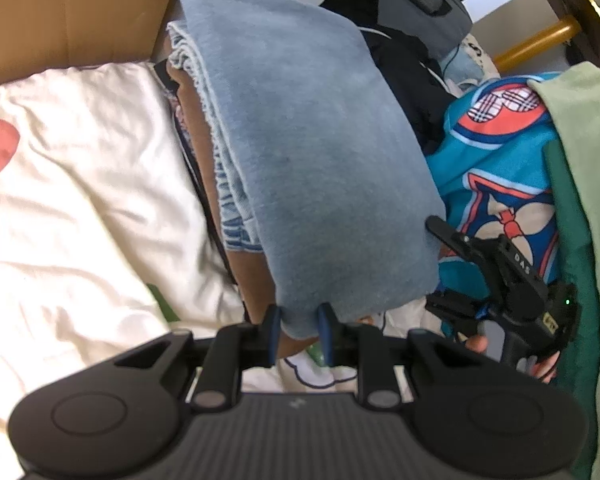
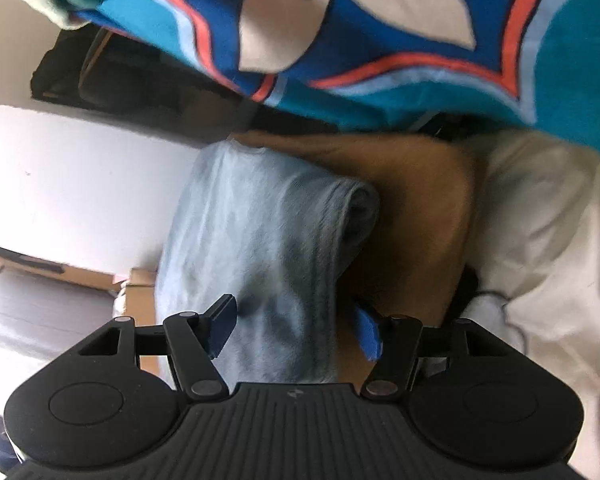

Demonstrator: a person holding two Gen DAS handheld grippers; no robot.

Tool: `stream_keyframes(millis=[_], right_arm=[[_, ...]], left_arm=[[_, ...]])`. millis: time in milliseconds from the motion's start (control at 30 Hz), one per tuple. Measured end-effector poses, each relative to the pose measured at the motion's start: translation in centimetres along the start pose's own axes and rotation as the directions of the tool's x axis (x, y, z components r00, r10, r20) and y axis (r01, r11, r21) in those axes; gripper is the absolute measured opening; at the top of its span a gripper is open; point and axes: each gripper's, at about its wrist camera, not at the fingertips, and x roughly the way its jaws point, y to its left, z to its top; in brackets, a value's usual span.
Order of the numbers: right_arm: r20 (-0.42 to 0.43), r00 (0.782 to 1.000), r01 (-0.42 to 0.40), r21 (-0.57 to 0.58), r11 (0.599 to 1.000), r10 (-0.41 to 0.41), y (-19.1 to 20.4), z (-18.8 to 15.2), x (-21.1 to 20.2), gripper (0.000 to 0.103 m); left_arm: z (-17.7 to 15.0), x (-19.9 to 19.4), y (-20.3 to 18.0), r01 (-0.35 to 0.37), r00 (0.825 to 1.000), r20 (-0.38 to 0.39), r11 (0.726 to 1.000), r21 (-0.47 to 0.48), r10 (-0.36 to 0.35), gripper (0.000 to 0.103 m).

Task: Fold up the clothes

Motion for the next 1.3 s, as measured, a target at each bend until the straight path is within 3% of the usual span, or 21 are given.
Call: stream_keyframes(millis=[100, 200, 267, 500, 700, 933, 1000, 1167, 1233, 1300], right_arm=[[-0.017, 1.000, -0.005, -0.026, 1.000, 0.005, 0.5, -0.3, -0.4, 0.062], [-0.045, 0.999, -0.009, -0.043, 0.999, 0.007, 0.7, -0.5, -1.0, 0.048], [-0.065, 0.998, -0.024, -0.042, 0.999, 0.021, 0.6, -0.6, -1.4, 0.041], [-0.096, 0.993, -0.070, -0.003, 0.998, 0.069, -0.2, -0.7, -4.0, 0.028], [-0.090, 0.996, -0.026, -0.051, 0.998, 0.021, 0.3, -0.8, -3.8, 0.021], [-0.097, 0.995, 0.003, -0.073, 0.997, -0.010, 0.7, -1.1, -3.5, 0.022], [-0.101, 0.995, 0.008, -0.057, 0.998, -0.014, 0.5, -1.0, -3.5, 0.027], [-0.104, 0.992, 0.071, -0.042, 0.997, -0.075, 0.7, -1.4, -3.8, 0.032], [-0.104, 0.989, 0.101, -0.047, 0.994, -0.106, 1.1, -1.7, -3.9, 0.036], [-0.100, 0.985, 0.138, -0.051, 0.989, -0.143, 1.5, -1.9, -4.2, 0.050]], left_arm=[[0.1, -0.2, 0.0, 0.013, 1.000, 0.009, 1.000, -0.004, -0.013, 0.027], [0.2, -0.2, 0.1, 0.027, 0.999, 0.029, 1.000, -0.014, -0.027, 0.047], [0.3, -0.1, 0.3, 0.035, 0.999, 0.041, 0.999, -0.027, -0.033, 0.052], [0.7, 1.0, 0.9, 0.110, 0.993, 0.050, 0.986, -0.123, -0.105, 0.050], [0.7, 1.0, 0.9, 0.089, 0.996, 0.021, 0.990, -0.110, -0.087, 0.026], [0.7, -0.1, 0.8, 0.075, 0.997, 0.003, 0.992, -0.102, -0.075, 0.023], [0.7, -0.4, 0.8, 0.075, 0.997, -0.009, 0.991, -0.115, -0.076, 0.024], [0.6, -1.7, 0.0, 0.011, 0.999, -0.043, 0.995, -0.097, -0.015, 0.021], [0.7, -2.5, -0.6, -0.025, 0.999, -0.045, 0.996, -0.083, 0.021, 0.021], [0.9, -3.4, -1.3, -0.051, 0.998, -0.046, 0.996, -0.069, 0.048, 0.027]])
